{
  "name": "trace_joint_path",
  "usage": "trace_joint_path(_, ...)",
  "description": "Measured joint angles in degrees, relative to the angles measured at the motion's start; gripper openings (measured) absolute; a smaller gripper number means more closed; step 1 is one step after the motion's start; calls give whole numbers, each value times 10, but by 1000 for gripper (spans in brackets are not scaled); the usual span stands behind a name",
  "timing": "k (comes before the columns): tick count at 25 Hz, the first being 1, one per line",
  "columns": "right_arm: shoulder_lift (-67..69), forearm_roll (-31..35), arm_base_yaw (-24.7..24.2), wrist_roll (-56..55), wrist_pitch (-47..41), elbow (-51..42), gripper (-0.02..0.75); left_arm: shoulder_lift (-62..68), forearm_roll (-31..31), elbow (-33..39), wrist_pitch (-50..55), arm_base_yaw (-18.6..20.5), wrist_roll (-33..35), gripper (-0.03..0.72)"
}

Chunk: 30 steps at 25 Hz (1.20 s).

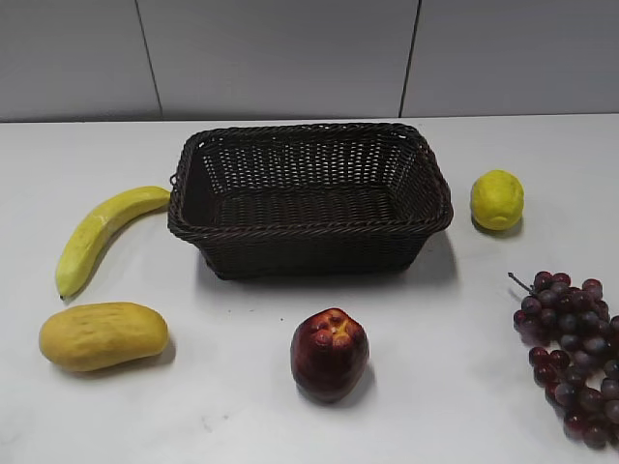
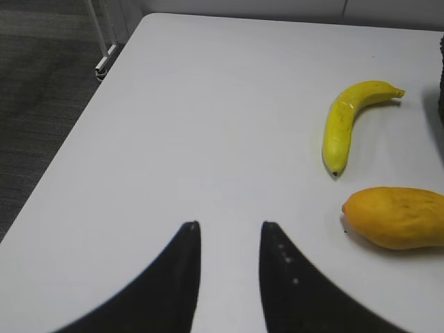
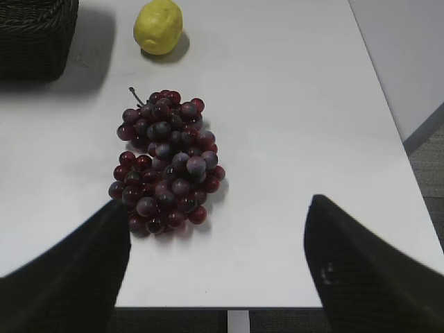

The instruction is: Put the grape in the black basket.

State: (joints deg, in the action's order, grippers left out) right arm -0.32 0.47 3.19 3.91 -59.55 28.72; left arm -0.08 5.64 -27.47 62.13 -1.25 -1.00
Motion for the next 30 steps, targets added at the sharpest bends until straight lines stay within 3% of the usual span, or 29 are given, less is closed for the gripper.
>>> trace_joint_path(25,1,0,1,-4,0,0,591,0,0,0,0,0,0,235)
trace_joint_path(30,66,1,1,-6,0,0,591,0,0,0,0,0,0,235)
